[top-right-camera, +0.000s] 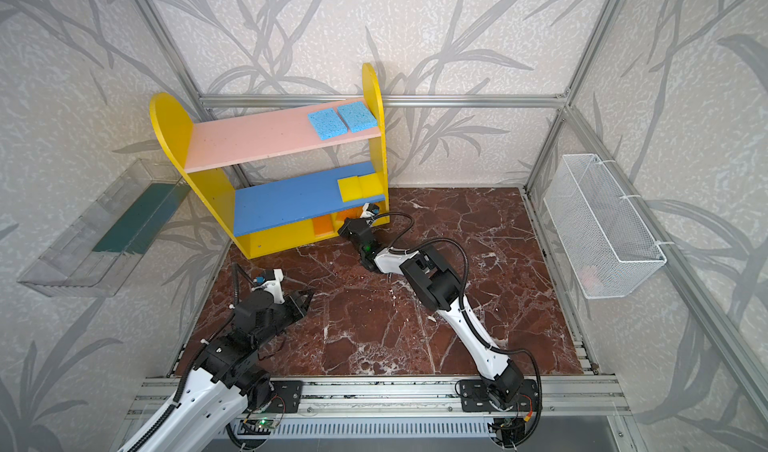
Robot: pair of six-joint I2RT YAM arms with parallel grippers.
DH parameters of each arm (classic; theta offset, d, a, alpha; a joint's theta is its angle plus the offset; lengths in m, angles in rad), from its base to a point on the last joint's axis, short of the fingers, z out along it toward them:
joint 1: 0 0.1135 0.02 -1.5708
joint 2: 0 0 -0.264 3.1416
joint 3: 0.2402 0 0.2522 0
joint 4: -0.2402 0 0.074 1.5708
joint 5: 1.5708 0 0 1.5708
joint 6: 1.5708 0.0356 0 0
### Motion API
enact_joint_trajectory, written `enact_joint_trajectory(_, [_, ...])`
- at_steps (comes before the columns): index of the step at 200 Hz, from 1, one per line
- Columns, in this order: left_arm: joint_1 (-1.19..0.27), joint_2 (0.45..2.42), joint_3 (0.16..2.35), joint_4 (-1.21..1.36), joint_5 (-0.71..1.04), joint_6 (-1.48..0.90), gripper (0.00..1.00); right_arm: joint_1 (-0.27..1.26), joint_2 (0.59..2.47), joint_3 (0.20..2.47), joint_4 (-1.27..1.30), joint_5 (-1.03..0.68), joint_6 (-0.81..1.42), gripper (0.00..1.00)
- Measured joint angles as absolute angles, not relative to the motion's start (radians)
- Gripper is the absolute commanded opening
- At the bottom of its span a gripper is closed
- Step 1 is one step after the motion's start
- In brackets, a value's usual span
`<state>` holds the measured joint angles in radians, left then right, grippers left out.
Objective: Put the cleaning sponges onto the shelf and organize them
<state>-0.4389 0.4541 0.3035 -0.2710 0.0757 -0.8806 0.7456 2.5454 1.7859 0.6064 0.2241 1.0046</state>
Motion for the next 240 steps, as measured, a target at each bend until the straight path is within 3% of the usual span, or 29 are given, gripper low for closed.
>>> enact_joint_trajectory(97, [-0.439, 0.450, 0.303, -0.283, 0.076, -0.874, 0.04, 0.753, 2.549, 1.827, 0.516, 0.278, 0.997, 0.00])
enact_joint_trajectory(166, [-0.439, 0.407, 0.304, -0.331, 0.072, -0.870, 0.04, 0.779, 2.606, 1.967, 0.363, 0.439, 1.015, 0.00])
enact_joint_trajectory(240, [-0.439, 0.407, 0.356, -0.399, 0.068, -0.862, 0.05, 0.783, 2.604, 1.979, 0.245, 0.439, 0.954, 0.00])
